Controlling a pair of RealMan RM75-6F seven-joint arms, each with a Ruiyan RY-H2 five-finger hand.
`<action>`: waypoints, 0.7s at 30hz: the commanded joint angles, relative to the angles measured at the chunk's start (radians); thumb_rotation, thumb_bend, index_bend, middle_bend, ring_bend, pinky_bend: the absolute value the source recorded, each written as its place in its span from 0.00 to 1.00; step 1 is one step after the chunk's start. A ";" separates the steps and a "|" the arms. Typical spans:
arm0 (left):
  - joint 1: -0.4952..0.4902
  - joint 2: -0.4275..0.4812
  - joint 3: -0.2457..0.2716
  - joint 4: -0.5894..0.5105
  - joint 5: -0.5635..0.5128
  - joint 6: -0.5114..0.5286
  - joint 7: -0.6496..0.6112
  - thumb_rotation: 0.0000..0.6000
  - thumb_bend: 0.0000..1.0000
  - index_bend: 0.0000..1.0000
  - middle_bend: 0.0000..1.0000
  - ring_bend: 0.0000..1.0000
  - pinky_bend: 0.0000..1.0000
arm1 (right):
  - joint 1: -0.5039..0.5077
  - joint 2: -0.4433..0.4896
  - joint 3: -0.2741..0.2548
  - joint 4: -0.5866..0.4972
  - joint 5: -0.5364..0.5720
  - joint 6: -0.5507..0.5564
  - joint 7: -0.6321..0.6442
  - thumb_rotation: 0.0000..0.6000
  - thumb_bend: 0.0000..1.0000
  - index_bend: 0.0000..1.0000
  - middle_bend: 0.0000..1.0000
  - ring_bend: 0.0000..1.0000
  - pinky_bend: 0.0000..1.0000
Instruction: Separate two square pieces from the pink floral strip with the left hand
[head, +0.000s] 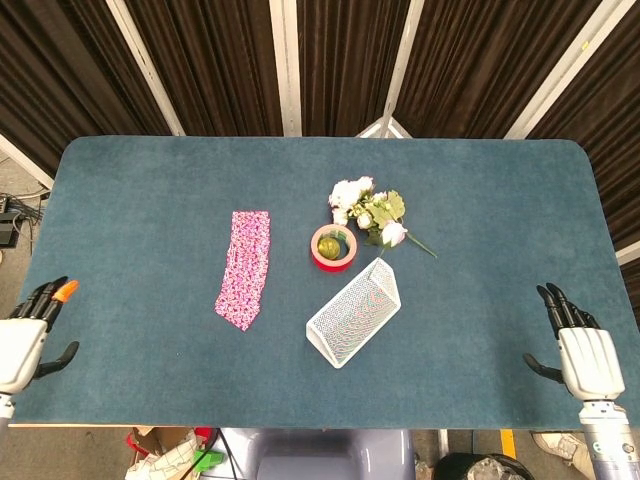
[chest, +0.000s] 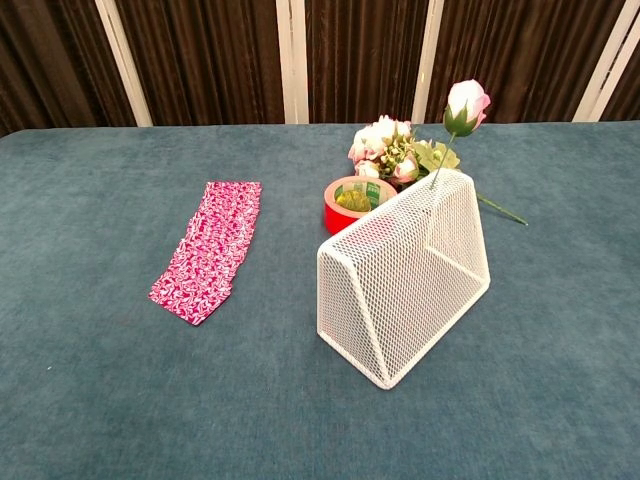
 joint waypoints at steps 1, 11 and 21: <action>-0.041 0.022 -0.016 -0.031 -0.012 -0.046 0.010 1.00 0.48 0.06 0.14 0.13 0.29 | 0.000 0.000 0.000 0.000 0.000 -0.001 0.000 1.00 0.18 0.00 0.09 0.23 0.30; -0.170 0.016 -0.046 -0.084 -0.052 -0.216 0.077 1.00 0.58 0.09 0.58 0.50 0.55 | 0.003 -0.004 0.000 0.005 0.004 -0.009 0.000 1.00 0.18 0.00 0.09 0.23 0.31; -0.276 -0.074 -0.049 -0.093 -0.156 -0.361 0.210 1.00 0.82 0.12 0.82 0.70 0.69 | 0.008 -0.003 -0.005 0.002 0.012 -0.029 -0.010 1.00 0.18 0.00 0.09 0.24 0.31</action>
